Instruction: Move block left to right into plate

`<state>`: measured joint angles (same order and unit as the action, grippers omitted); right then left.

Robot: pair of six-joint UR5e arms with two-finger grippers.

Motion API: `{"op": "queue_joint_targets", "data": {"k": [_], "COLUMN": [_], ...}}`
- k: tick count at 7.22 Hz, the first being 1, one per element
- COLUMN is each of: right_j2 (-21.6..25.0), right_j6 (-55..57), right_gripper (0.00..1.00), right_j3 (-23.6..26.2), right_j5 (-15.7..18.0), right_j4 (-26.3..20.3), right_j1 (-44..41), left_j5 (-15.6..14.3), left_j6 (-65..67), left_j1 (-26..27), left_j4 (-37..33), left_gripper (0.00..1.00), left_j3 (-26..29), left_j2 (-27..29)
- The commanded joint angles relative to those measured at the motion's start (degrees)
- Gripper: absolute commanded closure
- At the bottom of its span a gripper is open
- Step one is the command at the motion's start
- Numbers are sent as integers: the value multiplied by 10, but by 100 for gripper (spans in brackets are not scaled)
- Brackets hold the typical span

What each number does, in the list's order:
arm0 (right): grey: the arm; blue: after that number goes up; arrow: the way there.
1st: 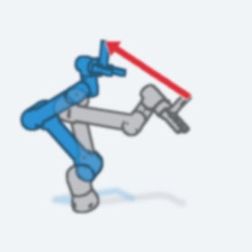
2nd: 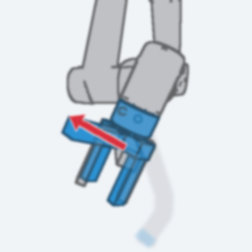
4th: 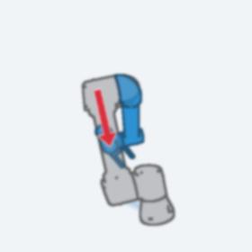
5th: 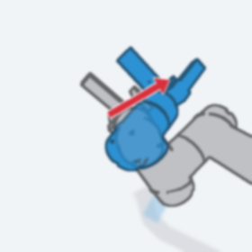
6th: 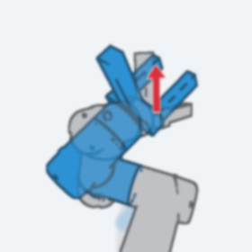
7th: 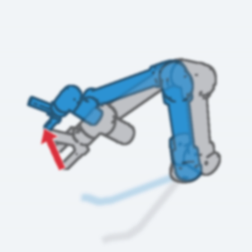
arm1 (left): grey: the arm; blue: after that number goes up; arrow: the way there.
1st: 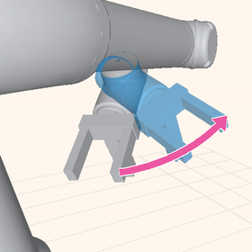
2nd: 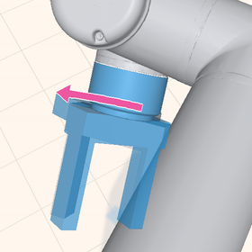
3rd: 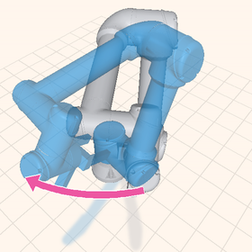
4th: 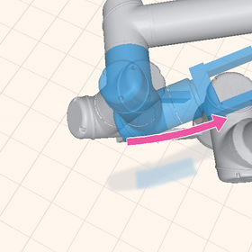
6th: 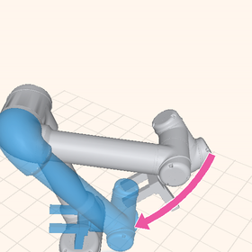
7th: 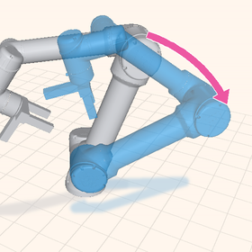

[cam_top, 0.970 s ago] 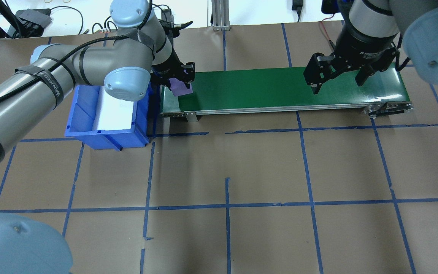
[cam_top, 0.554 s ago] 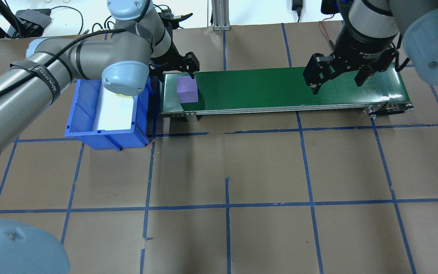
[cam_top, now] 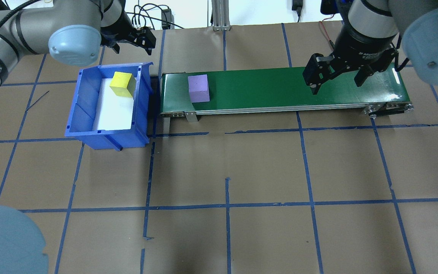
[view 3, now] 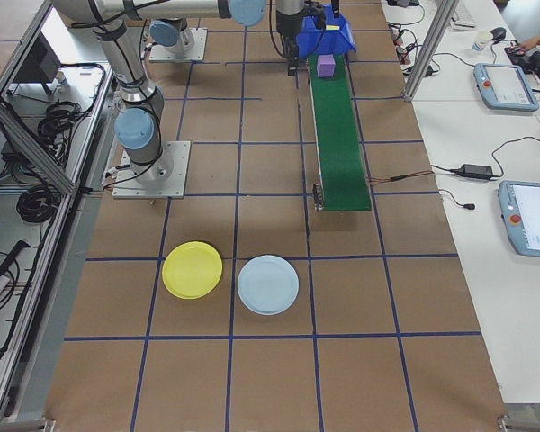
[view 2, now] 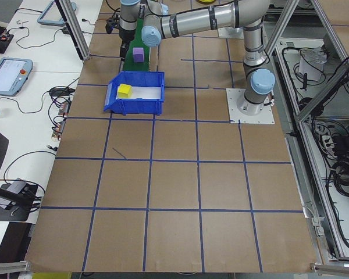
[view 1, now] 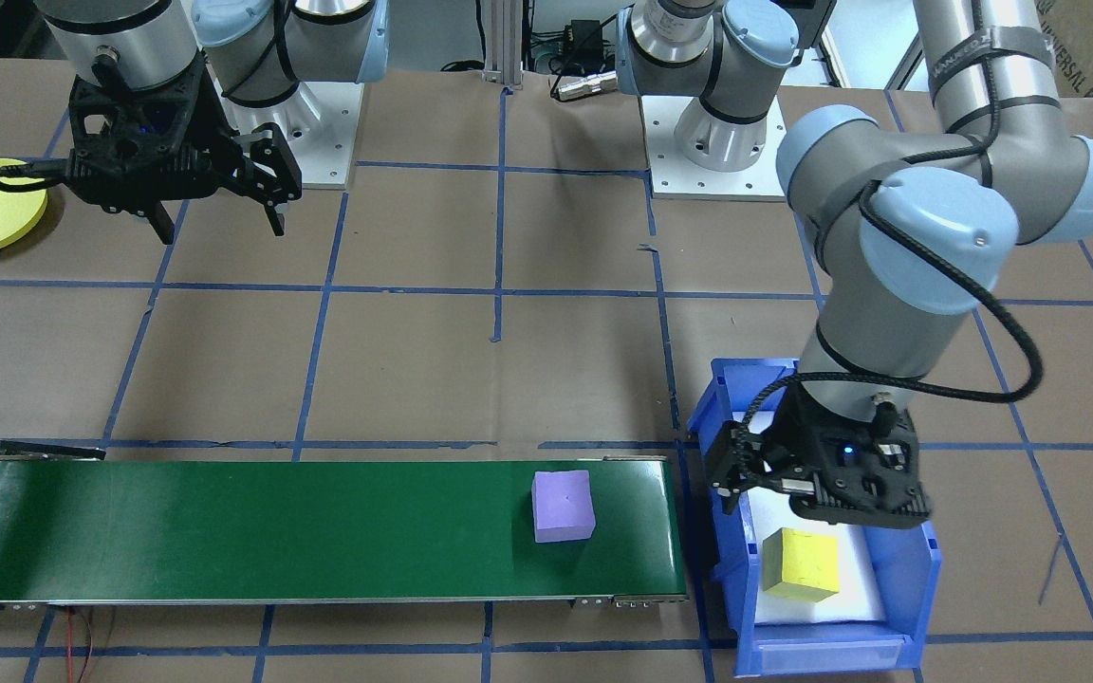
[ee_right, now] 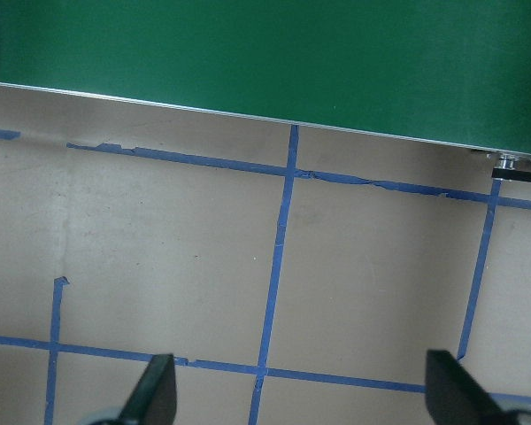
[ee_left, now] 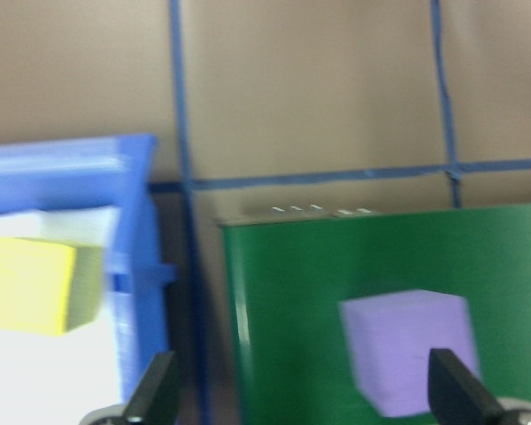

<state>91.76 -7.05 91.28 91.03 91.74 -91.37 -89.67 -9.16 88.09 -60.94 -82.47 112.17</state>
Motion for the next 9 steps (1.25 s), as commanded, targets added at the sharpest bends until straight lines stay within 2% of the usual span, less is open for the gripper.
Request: {"op": "queue_joint_targets", "data": {"k": [1, 2, 5, 6, 7, 8, 9], "right_j2": [0, 0, -5, -26, -27, -38, -70], "right_j6": [-1, -1, -43, -61, -59, -53, -51], "right_gripper": [0, 0, 0, 0, 0, 0, 0], "right_j3": [6, 6, 12, 2, -10, -9, -4], "right_j5": [-1, 0, -2, -33, -65, -67, -75], "right_j4": [0, 0, 5, 5, 50, 66, 55], "right_j1": [0, 0, 9, 23, 54, 99, 116], "left_j5": [10, 19, 17, 18, 18, 19, 19], "left_j6": [-66, -84, -95, -95, -95, -96, -96], "left_j1": [-52, -69, -72, -72, -72, -72, -72], "left_j4": [1, 5, 13, 14, 14, 20, 33], "left_gripper": [0, 0, 0, 0, 0, 0, 2], "left_j3": [-6, -5, -24, -31, -37, -40, -42], "left_j2": [22, 34, 84, 86, 90, 94, 100]}}
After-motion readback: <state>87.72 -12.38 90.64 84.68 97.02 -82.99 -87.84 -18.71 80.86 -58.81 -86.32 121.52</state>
